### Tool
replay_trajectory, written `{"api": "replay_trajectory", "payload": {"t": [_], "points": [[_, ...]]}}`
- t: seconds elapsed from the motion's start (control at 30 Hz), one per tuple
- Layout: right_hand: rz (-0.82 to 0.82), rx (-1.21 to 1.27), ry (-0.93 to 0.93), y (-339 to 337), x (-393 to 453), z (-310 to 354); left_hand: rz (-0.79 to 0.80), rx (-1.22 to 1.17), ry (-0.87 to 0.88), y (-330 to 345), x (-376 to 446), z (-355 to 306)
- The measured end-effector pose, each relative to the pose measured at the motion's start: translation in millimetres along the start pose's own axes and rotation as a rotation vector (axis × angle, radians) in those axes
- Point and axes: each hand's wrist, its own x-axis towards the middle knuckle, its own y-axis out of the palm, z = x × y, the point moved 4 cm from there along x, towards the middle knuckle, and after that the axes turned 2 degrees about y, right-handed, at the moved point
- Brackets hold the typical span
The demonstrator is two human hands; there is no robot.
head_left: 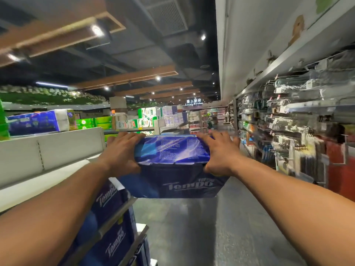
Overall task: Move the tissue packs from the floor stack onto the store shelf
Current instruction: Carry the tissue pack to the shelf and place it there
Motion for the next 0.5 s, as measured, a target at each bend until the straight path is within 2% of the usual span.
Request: {"api": "replay_trajectory", "payload": {"t": [0.2,0.5], "points": [[-0.062,0.046,-0.136,75.6,144.9,-21.0,-0.014,0.136,-0.11,71.7,85.5,49.0],[-0.229,0.156,-0.401,141.1,364.7,-5.5,-0.091,0.346,-0.329,115.1,188.6,127.7]]}}
